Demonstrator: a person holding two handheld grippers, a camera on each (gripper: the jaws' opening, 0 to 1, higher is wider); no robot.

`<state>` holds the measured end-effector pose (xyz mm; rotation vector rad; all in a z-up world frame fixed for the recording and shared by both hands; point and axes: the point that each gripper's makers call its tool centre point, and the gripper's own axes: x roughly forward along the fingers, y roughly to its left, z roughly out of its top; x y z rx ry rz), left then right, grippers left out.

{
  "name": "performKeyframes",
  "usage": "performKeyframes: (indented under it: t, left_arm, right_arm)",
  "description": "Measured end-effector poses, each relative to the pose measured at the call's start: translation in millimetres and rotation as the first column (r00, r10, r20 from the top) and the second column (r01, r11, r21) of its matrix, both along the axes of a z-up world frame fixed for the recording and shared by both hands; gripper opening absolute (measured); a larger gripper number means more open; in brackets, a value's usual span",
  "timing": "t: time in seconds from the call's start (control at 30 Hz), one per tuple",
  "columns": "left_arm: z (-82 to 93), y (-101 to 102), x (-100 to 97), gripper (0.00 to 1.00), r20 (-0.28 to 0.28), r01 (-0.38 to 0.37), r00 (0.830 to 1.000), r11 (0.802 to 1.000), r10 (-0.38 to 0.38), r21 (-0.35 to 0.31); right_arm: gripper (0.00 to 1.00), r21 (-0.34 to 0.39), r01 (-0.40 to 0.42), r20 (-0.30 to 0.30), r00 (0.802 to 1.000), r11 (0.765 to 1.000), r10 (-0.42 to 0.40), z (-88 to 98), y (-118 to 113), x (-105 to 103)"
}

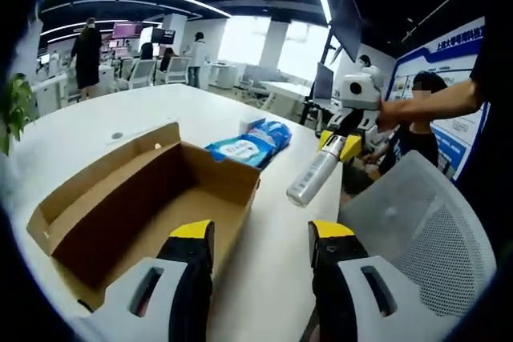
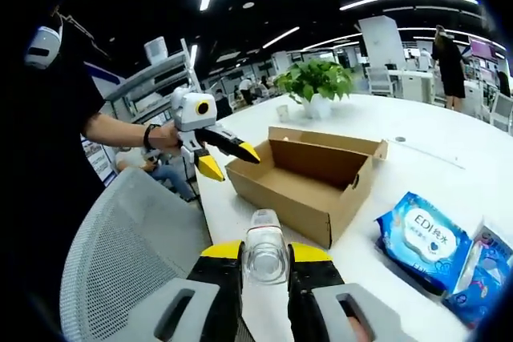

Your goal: Operate the shoe box by opening the lid, removing the specified soft item, and placing it in the target area until the item is outside and the box remains undamaged.

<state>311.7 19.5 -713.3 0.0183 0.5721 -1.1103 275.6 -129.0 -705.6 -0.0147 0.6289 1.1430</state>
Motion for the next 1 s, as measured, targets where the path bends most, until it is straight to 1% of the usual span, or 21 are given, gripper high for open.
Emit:
performKeyframes:
  t: [0.07,0.17,0.33,0.47,0.57,0.73,0.87,1.0]
  left_arm:
    - [-0.4,2,2.5,0.5,0.001,-0.028,1.0,1.0,0.028,0.005]
    - [-2.1,9,8.5,0.52,-0.005,-0.089,0.996,0.996,0.089,0.005]
    - [-5.5,19,9.5,0.52,-0.012,-0.143,0.99,0.99,0.143,0.012]
    - [-6.9,28,12.1,0.52,-0.016,-0.209,0.978,0.978,0.209,0.02]
    - [-8.4,30,11.2,0.52,-0.022,-0.238,0.971,0.971,0.238,0.019]
    - [-10.3,33,8.8,0.52,-0.025,-0.266,0.963,0.964,0.267,0.027]
    - [-12.6,32,5.9,0.52,-0.014,-0.279,0.96,0.959,0.28,0.05]
    - [-10.9,33,4.9,0.52,-0.011,-0.304,0.952,0.951,0.305,0.049]
  right_arm:
    - [0.16,-0.013,0.012,-0.005,1.0,1.0,-0.012,-3.0,-7,2]
    - [0.16,-0.026,0.027,-0.013,1.0,0.999,-0.027,-6.9,-15,6]
    - [0.16,-0.044,0.04,-0.017,0.999,0.998,-0.041,-10.2,-28,12]
    - [0.16,-0.051,0.06,-0.024,0.998,0.997,-0.061,-13.2,-38,19]
    - [0.16,-0.057,0.07,-0.026,0.997,0.996,-0.072,-14.3,-46,26]
    - [0.16,-0.071,0.063,-0.025,0.998,0.995,-0.065,-13.4,-57,36]
    - [0.16,-0.091,0.057,-0.024,0.998,0.994,-0.059,-14.0,-67,47]
    - [0.16,-0.103,0.059,-0.022,0.998,0.993,-0.061,-12.9,-73,58]
